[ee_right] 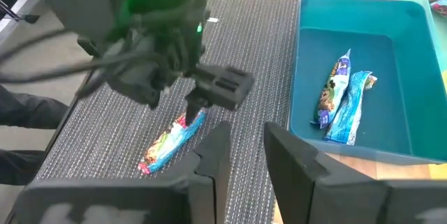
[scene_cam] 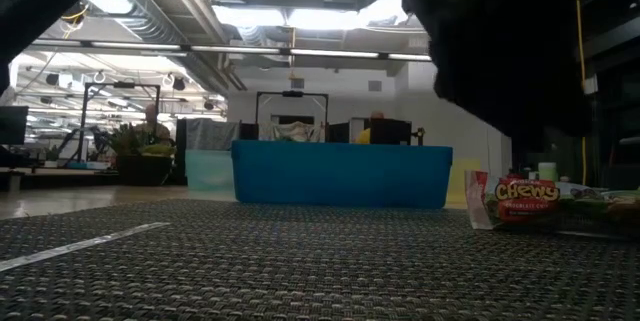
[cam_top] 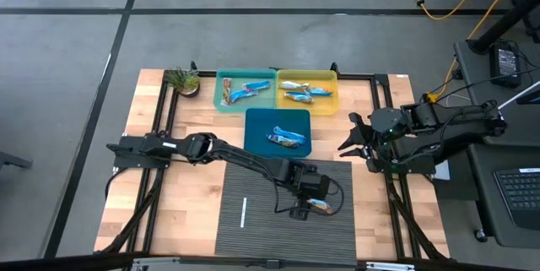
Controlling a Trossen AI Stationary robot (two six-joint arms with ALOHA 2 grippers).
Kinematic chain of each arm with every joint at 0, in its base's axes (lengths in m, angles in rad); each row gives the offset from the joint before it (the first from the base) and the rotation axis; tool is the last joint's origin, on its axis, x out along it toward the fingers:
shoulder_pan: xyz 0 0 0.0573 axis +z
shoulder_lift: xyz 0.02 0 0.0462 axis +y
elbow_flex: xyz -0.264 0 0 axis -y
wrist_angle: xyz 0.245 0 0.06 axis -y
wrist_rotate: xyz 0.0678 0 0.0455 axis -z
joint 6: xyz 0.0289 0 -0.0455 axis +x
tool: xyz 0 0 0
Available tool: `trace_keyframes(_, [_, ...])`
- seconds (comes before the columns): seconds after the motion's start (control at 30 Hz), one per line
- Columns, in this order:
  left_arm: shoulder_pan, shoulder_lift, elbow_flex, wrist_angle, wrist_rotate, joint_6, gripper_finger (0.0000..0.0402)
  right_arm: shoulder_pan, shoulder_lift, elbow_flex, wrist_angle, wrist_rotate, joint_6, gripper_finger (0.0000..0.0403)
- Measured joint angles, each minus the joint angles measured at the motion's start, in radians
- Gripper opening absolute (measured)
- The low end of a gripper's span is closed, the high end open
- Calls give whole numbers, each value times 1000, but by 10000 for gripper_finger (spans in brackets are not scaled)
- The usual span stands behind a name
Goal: Pick and place Granola Bars by type
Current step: Put the red granola bar into the green bin
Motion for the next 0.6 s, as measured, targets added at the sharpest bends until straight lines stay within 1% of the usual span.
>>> trace_keyframes(0.07, [0,17,0,29,1,0,262,0,0,0,0,-5,0,92])
trace_keyframes(0.4, [0,91,-1,50,0,-9,261,0,0,0,0,-6,2,92])
trace_keyframes(0.5, [0,107,-1,50,-2,-33,253,0,0,0,0,-6,2,92])
trace_keyframes(0.6, [0,107,0,51,-3,-34,236,0,0,0,0,-6,2,92])
